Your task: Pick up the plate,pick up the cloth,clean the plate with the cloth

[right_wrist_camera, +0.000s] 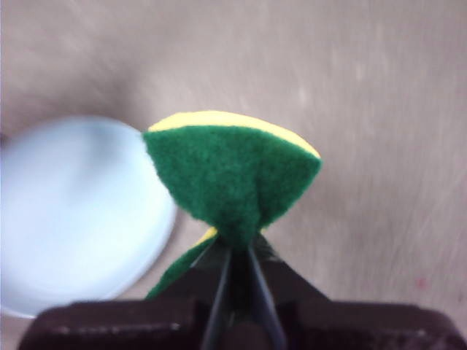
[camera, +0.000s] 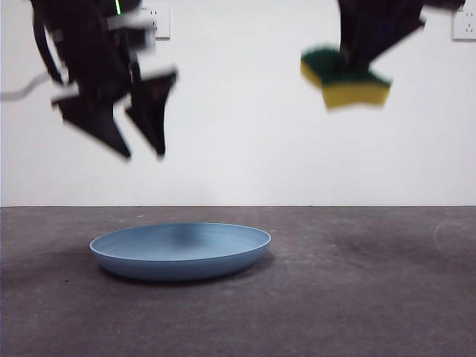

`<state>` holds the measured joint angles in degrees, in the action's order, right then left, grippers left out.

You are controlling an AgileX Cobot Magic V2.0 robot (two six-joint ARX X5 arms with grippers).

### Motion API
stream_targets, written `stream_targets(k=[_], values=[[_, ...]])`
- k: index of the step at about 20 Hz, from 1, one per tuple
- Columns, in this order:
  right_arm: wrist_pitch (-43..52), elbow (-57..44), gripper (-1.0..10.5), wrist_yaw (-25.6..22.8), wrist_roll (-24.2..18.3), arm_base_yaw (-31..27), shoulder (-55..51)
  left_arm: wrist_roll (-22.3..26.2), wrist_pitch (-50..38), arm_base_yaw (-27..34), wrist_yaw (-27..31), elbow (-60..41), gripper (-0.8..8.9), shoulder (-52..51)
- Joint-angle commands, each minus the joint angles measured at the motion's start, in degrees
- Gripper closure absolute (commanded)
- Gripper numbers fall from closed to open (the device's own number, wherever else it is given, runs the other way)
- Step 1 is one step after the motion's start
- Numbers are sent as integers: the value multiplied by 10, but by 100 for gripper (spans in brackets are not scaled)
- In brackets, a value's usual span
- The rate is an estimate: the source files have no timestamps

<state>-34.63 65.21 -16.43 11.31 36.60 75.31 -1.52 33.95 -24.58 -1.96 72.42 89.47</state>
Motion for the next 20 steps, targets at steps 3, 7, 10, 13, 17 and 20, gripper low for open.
stream_targets(k=[3,7,10,13,17,20], values=[[5,-5,963,36,34,-32,113,-4,32,-16,0,-1,526,-145],[24,-5,963,86,34,-55,200,-4,75,-17,0,-1,526,-256],[30,-5,938,115,33,-66,241,-9,106,-17,0,-1,526,-308],[30,-5,936,120,34,-76,261,-15,131,-17,1,-1,526,-335],[28,-5,655,119,32,-82,262,-15,148,-17,1,-1,526,-339],[27,-5,527,119,32,-85,262,-15,147,-17,1,-1,526,-339]])
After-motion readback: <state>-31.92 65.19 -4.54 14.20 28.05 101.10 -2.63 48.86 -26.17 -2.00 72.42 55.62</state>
